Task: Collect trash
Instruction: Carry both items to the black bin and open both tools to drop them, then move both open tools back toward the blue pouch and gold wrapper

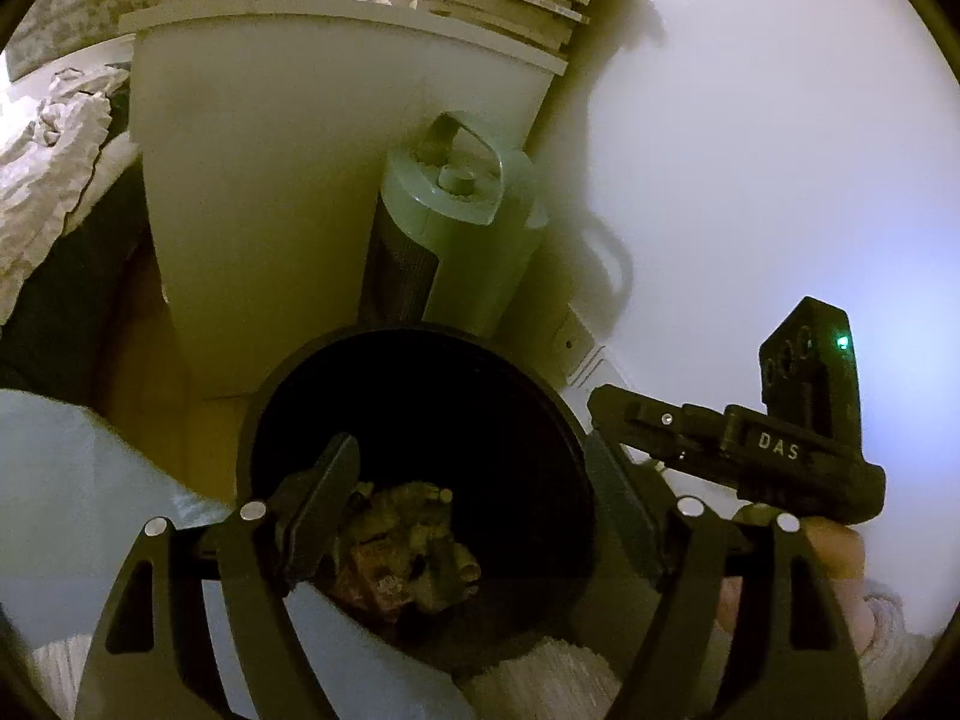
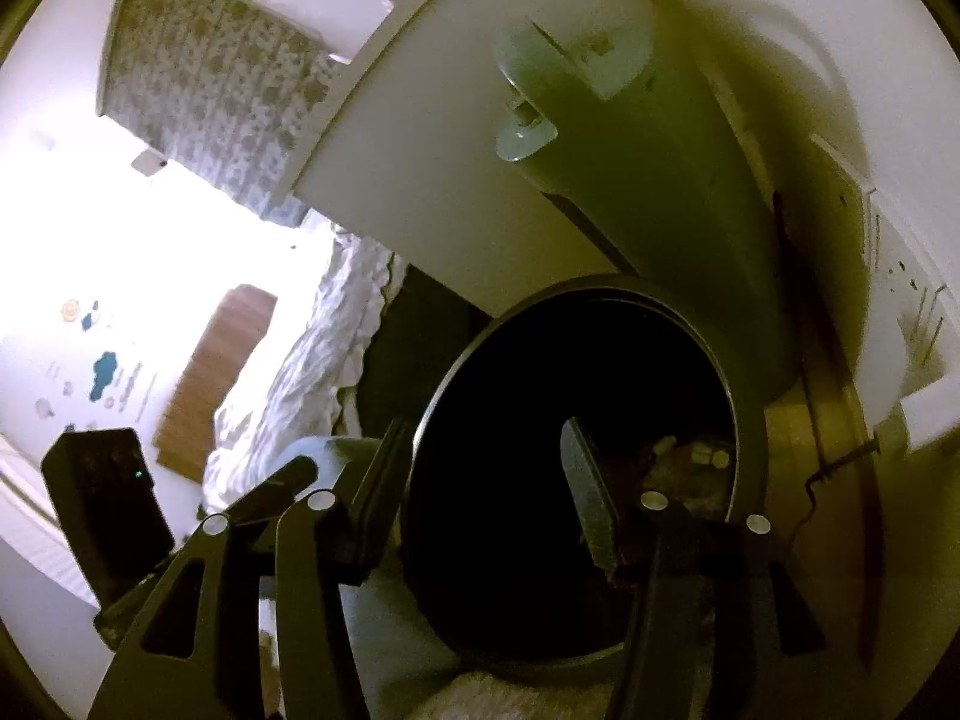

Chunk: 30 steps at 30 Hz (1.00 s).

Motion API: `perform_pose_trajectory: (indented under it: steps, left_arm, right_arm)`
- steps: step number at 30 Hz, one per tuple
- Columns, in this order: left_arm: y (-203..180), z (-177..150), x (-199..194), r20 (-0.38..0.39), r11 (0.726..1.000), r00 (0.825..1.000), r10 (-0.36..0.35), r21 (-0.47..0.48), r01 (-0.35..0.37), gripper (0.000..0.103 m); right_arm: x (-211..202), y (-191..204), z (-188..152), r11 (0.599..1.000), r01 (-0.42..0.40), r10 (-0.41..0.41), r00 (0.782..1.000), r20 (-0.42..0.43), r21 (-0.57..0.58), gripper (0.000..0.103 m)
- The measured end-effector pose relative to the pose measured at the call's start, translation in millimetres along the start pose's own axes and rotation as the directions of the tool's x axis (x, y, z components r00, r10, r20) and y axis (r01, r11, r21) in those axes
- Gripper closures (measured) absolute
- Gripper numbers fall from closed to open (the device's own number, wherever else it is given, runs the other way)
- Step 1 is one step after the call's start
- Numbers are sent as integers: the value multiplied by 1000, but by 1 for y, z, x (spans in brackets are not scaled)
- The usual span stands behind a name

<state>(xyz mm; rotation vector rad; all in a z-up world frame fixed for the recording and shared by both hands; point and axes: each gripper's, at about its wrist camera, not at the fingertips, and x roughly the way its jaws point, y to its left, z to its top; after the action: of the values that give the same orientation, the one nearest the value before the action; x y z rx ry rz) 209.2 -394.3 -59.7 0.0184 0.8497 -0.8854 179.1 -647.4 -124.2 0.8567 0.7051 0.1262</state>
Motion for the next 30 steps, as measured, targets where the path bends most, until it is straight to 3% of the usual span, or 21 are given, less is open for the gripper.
perform_pose_trajectory:
  steps: [4, 7, 11, 14, 17, 22, 25, 30]
  left_arm:
    - [4, -12, -28, 27, 999, 1000, 2, -36, -1, 25]
    - [9, -25, -52, 54, 997, 998, 14, -72, -10, 14]
    - [21, -51, -97, 100, 993, 994, 49, -111, -38, 14]
    - [39, -76, -136, 131, 986, 987, 97, -144, -78, 14]
    - [68, -107, -177, 140, 970, 970, 199, -172, -174, 14]
    - [124, -156, -227, 100, 939, 955, 278, -240, -248, 14]
    - [152, -186, -247, 41, 908, 929, 367, -234, -349, 14]
    - [175, -195, -254, 19, 907, 914, 405, -132, -400, 23]
  right_arm:
    - [-7, 8, -5, 1000, -1, 1, 1000, -9, -13, 51]
    - [-12, 19, -11, 999, -7, 6, 1000, -19, -34, 44]
    - [-17, 45, -24, 995, -22, 17, 998, -54, -100, 44]
    - [-17, 74, -38, 986, -39, 23, 995, -95, -164, 44]
    - [-10, 108, -54, 967, -67, 26, 986, -166, -246, 44]
    - [13, 167, -93, 909, -140, 8, 948, -318, -394, 41]
    - [30, 202, -122, 867, -190, -14, 915, -403, -460, 41]
    - [66, 249, -182, 787, -252, -101, 848, -521, -563, 41]
